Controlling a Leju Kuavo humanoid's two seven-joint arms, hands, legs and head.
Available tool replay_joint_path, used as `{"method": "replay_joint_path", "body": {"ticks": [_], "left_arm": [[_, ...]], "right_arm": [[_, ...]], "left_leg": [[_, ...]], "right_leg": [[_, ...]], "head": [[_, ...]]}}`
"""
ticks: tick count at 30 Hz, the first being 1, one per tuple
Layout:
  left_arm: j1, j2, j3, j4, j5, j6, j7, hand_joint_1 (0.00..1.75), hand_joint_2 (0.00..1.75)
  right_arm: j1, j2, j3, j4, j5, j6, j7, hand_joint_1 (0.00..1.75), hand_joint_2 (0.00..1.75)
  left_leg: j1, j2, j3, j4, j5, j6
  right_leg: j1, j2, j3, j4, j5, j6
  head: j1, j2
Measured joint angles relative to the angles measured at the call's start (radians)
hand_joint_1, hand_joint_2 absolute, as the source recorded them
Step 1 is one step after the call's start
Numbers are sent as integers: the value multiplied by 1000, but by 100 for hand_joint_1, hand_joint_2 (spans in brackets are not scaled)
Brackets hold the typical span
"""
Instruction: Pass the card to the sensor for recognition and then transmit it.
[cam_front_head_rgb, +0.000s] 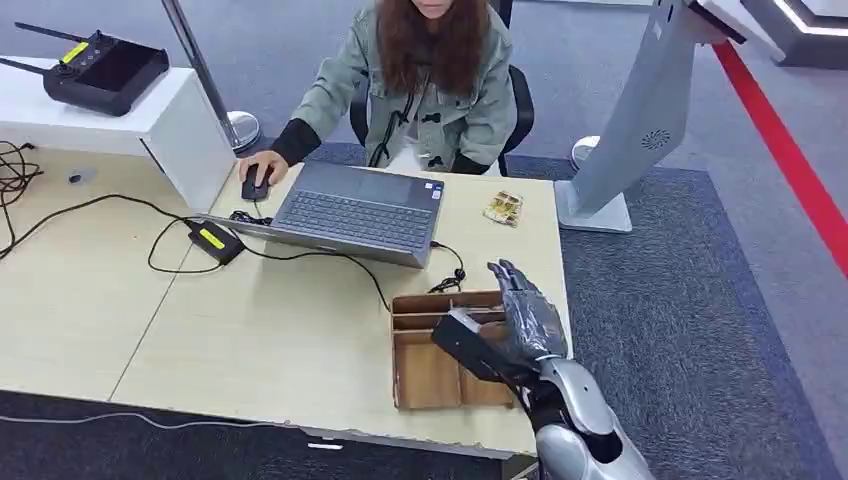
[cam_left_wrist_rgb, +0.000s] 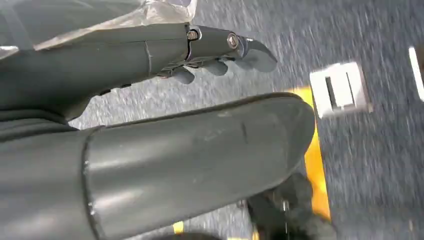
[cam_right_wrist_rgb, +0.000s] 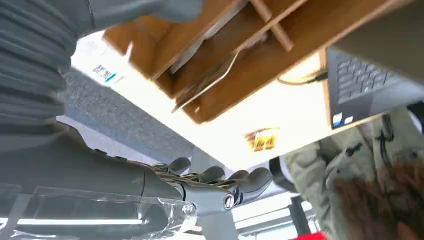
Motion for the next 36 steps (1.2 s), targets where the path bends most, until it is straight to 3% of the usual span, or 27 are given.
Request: {"method": "replay_joint_path", "body": {"ticks": [10,25,36], "left_arm": [[-3,-21,-14,-3,-2,-1,7,0,0],[-6,-29,-32,-4,-5,-7,9,0,0],[-18,-39,-51,-9,-8,-19,22,0,0]], "right_arm": [[33,-26,-5,-76,1,8,8,17,175],[40,-29,-5,-89,4,5,11,23,175],[22,2,-5,39,27,-47,2,31,175]], "left_leg": [[1,1,0,0,0,-1],[1,0,0,0,0,-1],[1,0,0,0,0,-1]], "right_leg": [[1,1,0,0,0,0],[1,1,0,0,0,0],[1,0,0,0,0,0]], "head": [[1,0],[1,0],[1,0]]}}
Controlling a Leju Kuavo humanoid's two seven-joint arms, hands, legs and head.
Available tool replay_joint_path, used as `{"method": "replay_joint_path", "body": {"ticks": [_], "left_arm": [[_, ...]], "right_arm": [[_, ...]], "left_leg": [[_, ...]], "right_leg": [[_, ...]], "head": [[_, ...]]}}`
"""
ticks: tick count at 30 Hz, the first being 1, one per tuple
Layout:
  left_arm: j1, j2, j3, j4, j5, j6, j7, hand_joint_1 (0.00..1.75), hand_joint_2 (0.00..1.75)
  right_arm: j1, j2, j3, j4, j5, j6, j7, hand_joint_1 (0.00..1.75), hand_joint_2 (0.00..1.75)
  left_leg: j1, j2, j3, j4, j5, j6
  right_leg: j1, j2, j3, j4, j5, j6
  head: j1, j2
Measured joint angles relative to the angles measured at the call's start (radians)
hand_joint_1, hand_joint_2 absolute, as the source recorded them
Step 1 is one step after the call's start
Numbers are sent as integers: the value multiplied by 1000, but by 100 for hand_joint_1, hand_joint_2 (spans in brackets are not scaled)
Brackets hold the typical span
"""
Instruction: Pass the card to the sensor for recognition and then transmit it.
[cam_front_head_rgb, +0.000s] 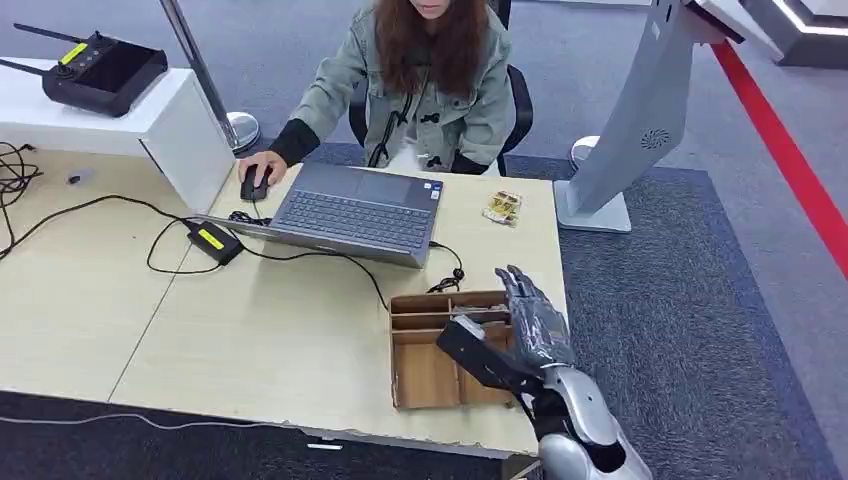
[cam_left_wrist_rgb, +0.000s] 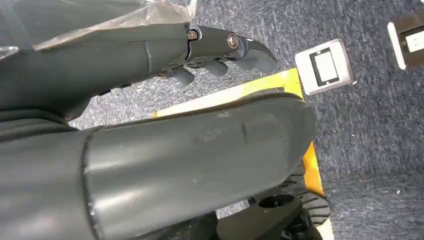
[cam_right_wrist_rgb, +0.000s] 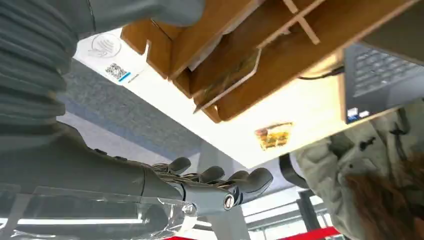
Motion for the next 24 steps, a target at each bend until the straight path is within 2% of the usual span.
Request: {"method": "replay_joint_path", "body": {"ticks": [14,24], "left_arm": [[-5,-6,-28,-1,0,-10,8,0,0],[-4,-7,-37,-2,0,-10,11,0,0]], "right_arm": [[-30,26,-22,173,1,-35,-13,42,175],[-43,38,-39,205,19,-34,-13,40,175]], "left_leg": [[0,0,0,0,0,0],[0,0,0,0,0,0]], "right_leg": [[0,0,0,0,0,0],[0,0,0,0,0,0]], "head": [[0,0],[0,0]]}}
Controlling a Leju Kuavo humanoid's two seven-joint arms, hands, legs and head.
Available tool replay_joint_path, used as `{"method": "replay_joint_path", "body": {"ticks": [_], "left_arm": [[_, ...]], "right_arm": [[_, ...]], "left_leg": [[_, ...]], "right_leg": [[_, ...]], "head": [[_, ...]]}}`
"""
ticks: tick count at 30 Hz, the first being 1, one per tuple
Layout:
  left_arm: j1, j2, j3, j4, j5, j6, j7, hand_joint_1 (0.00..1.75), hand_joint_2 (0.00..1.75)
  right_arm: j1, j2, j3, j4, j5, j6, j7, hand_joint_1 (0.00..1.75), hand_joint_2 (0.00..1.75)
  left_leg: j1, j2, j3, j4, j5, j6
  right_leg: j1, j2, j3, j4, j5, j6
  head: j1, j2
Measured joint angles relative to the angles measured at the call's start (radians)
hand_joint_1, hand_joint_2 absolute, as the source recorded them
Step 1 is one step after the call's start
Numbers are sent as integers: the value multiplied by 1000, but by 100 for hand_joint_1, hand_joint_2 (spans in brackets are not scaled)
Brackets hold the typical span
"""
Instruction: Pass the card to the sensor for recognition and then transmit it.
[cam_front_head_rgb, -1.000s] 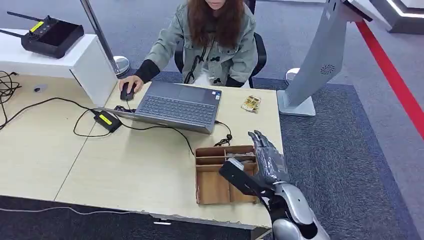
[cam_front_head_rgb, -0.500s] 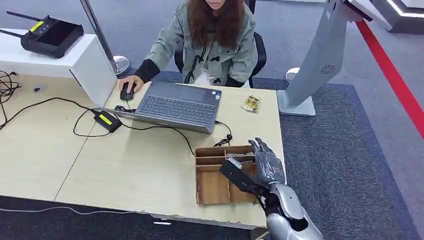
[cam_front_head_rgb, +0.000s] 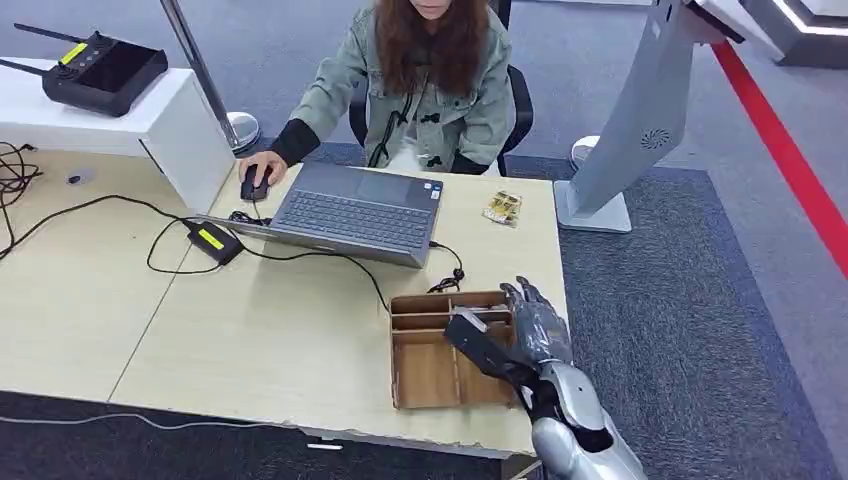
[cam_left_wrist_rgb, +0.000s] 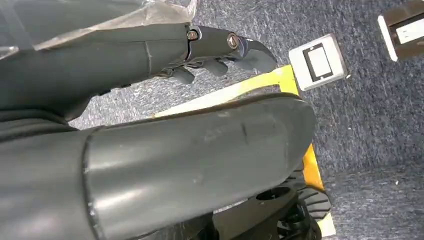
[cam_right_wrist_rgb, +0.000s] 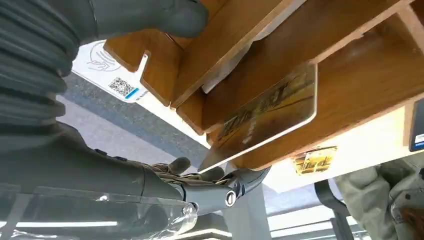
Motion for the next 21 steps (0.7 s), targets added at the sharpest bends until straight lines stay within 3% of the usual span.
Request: {"method": "replay_joint_path", "body": {"ticks": [21], "left_arm": [[3,0,0,0,0,13,0,0,0]], "right_arm": [[-5,-11,-11,-102,8,85,42,30,175]], "left_leg": [[0,0,0,0,0,0]], "right_leg": [[0,0,0,0,0,0]], "head": [[0,0]]}}
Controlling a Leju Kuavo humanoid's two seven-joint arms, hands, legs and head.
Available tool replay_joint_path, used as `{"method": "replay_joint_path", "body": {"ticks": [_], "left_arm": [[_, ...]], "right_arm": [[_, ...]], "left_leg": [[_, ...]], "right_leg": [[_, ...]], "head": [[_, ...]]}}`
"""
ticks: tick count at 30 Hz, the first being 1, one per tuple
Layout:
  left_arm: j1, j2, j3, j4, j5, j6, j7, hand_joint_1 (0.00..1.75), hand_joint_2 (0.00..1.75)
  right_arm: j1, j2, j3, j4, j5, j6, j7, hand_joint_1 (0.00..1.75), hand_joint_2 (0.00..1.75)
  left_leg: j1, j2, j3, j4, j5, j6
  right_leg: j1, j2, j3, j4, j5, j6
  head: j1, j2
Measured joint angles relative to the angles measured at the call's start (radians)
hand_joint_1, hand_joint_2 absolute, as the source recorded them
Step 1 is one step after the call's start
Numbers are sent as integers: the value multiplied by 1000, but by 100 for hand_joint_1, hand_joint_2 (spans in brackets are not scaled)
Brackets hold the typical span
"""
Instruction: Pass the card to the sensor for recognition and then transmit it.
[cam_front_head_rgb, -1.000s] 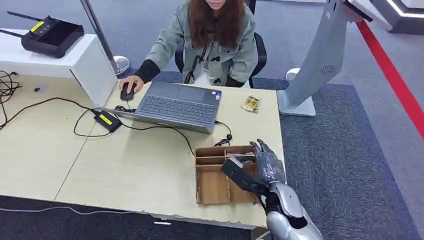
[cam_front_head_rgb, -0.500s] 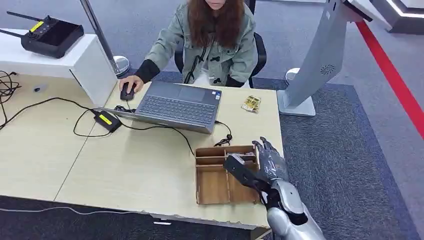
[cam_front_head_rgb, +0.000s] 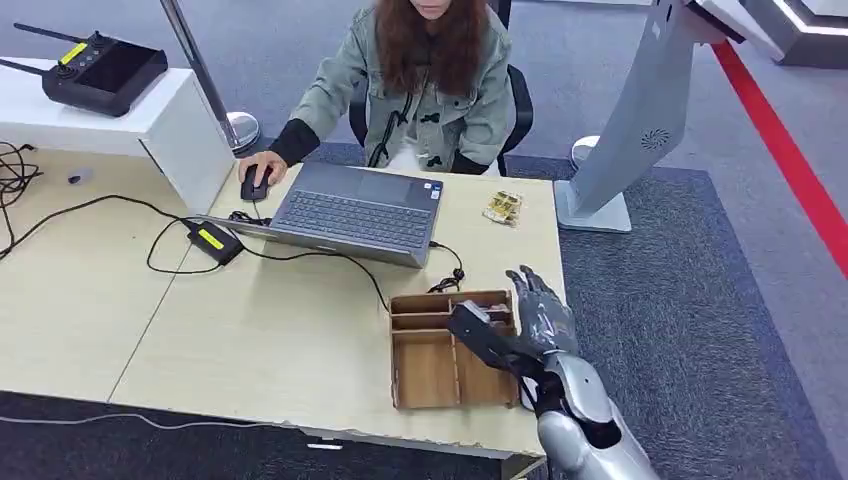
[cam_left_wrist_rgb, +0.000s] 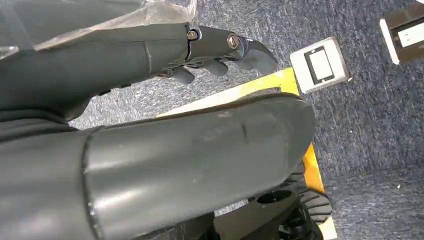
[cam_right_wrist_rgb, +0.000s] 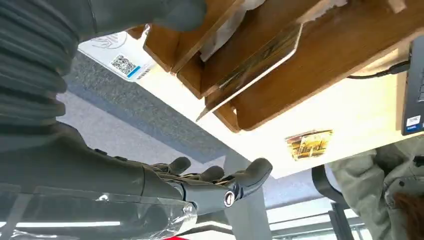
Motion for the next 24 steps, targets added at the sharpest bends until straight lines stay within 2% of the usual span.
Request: {"method": "replay_joint_path", "body": {"ticks": [18,24], "left_arm": [[1,0,0,0,0,4,-2,0,0],[1,0,0,0,0,4,-2,0,0]], "right_arm": [[6,-4,18,-65,-19,21,10,31,175],[7,-4,23,-68,-21,21,10,40,175]], "left_leg": [[0,0,0,0,0,0],[0,0,0,0,0,0]], "right_leg": [[0,0,0,0,0,0],[0,0,0,0,0,0]], "head": [[0,0],[0,0]]}}
